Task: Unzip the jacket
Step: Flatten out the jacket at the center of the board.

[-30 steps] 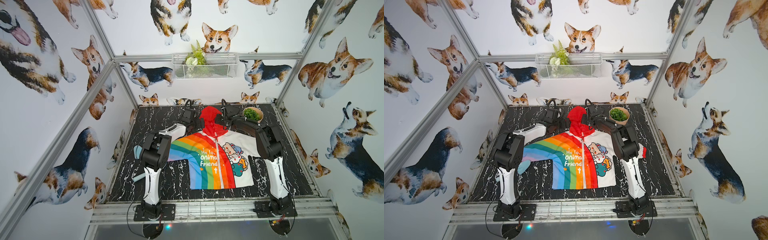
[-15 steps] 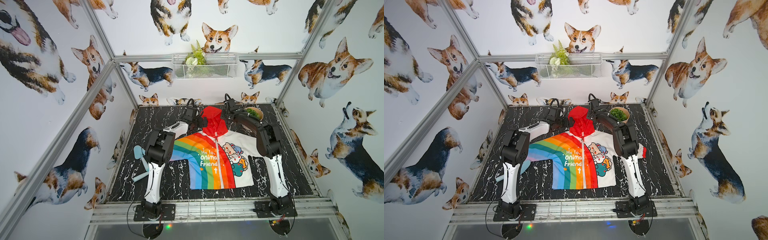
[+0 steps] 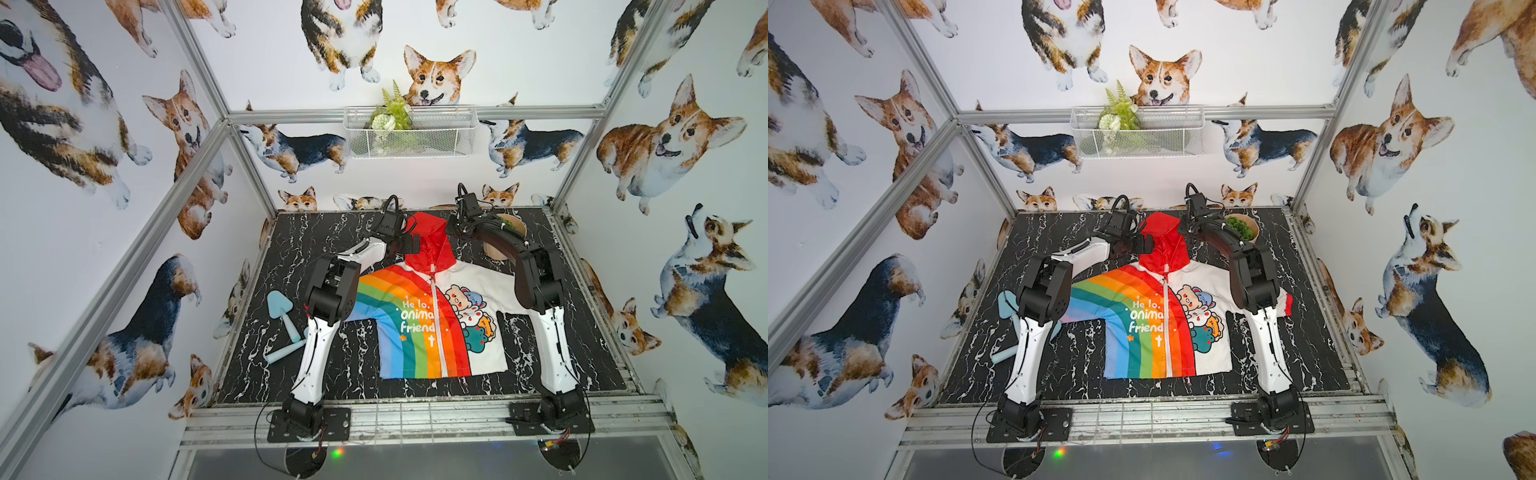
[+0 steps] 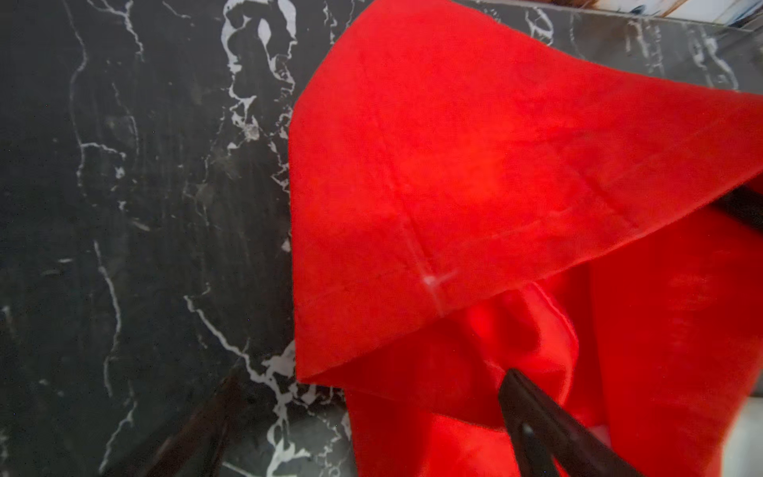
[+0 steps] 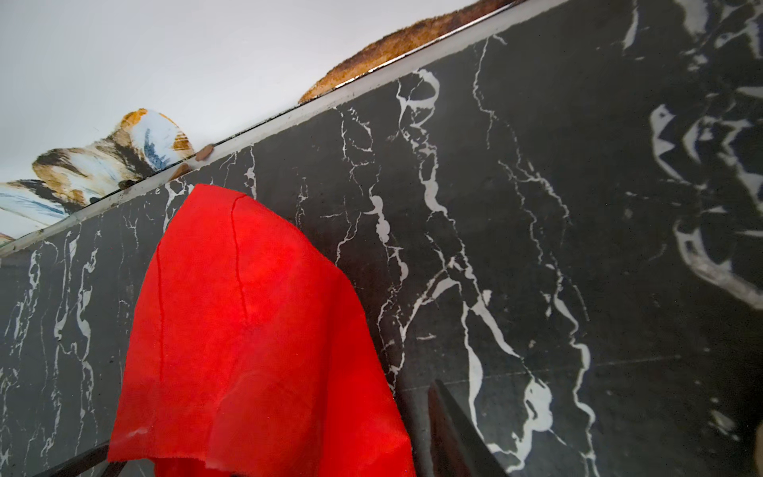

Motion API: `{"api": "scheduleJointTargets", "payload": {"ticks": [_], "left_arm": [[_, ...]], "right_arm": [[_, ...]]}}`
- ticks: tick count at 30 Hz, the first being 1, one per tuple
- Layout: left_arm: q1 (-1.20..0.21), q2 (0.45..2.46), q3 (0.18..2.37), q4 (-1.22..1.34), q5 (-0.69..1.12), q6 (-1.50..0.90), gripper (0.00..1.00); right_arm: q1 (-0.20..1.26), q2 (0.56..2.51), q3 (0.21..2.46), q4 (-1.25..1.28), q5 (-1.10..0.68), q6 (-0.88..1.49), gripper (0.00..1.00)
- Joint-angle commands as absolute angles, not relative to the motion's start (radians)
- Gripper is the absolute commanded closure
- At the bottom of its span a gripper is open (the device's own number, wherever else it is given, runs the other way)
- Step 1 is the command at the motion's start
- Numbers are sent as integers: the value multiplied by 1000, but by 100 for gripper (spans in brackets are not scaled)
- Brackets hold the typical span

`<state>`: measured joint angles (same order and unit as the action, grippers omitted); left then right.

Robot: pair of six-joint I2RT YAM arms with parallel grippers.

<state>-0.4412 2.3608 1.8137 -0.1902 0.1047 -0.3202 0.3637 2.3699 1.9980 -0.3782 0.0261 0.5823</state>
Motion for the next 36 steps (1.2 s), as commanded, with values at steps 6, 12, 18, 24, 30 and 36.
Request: {"api": "scheduleJointTargets", "payload": {"ticks": [6,12,18,24,30,36], "left_arm": [[-446,2404,1869,-283,-2,-323,0],[-440,2427,1922,-284,21,-344,0],[-432,2494,2029,-355,-22,-366,6],[-417,2519,2084,-401,-62,-370,30],[-413,2500,2140,-479,-182,-326,40],[-411,2483,2171,-529,-262,-302,55]], "right_arm": [[364,2366,2006,-402,15,598,53],[364,2364,1995,-403,11,597,53],[362,2359,1987,-407,8,595,53],[358,2357,1986,-414,14,586,52],[351,2356,2009,-491,118,571,53],[345,2354,2019,-527,181,565,53]]}}
